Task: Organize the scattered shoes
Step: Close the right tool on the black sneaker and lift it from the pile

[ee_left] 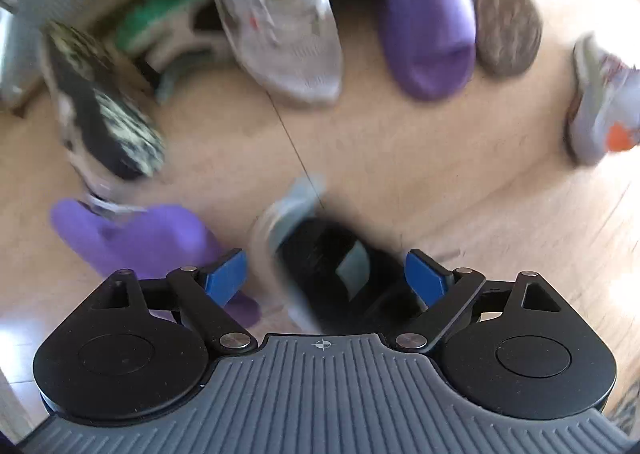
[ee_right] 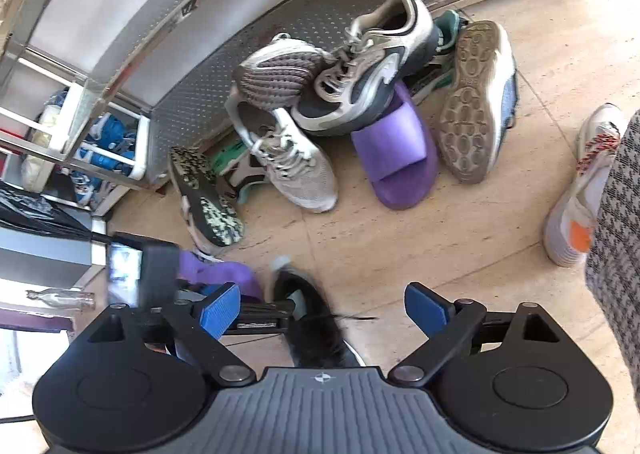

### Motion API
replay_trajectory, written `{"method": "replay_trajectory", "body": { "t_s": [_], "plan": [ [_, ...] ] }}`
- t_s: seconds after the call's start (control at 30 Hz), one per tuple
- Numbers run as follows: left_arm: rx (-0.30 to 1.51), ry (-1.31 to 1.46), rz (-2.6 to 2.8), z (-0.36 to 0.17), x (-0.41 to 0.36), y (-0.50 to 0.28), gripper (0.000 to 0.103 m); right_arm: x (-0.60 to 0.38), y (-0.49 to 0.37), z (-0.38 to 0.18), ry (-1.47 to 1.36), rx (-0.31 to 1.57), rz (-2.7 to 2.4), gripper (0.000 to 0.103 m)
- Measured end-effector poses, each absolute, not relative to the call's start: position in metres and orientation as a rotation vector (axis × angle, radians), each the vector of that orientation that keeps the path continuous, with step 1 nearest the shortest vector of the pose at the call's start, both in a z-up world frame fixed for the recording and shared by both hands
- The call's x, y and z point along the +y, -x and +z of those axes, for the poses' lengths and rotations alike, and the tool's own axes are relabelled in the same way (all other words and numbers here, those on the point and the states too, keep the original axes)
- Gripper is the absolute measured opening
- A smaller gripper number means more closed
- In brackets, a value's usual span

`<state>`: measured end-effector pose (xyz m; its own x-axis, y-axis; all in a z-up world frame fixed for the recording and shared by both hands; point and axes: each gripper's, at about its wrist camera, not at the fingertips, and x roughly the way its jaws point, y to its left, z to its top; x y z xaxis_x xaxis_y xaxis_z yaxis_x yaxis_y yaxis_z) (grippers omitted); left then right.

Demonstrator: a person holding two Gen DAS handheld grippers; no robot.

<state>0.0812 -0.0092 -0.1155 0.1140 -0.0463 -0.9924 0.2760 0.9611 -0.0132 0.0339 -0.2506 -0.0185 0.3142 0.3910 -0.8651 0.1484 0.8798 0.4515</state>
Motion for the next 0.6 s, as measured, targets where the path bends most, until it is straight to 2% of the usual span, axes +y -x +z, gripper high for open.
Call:
{"method": "replay_trajectory", "body": {
  "t_s": [0.17,0.27,0.43,0.53,0.57,0.6],
  "plan": [
    [1.459,-0.153,-0.092,-0.046,0.012,-0.053,0.096,-0.235,-0.036,-0.029,-0.488,1.298,0.195,0.091],
    [1.482,-0.131,-0.023,-0.019,0.02,-0.014,0.101,-0.224,-0.03,-0.034,-0.426,1.317,0.221,0.084],
    [1.526,0.026,0.096,-0.025,0.036,0.044,0.102,-0.217,-0.022,-0.036,-0.352,1.329,0.244,0.082],
    [1.619,0.179,0.148,-0.05,0.037,0.067,0.101,-0.217,-0.017,-0.036,-0.325,1.334,0.249,0.081],
    [1.623,0.182,0.14,-0.051,0.036,0.067,0.101,-0.217,-0.016,-0.036,-0.316,1.336,0.25,0.08],
    [1.616,0.166,0.123,-0.052,0.035,0.066,0.101,-0.216,-0.015,-0.036,-0.301,1.337,0.26,0.075]
  ]
}}
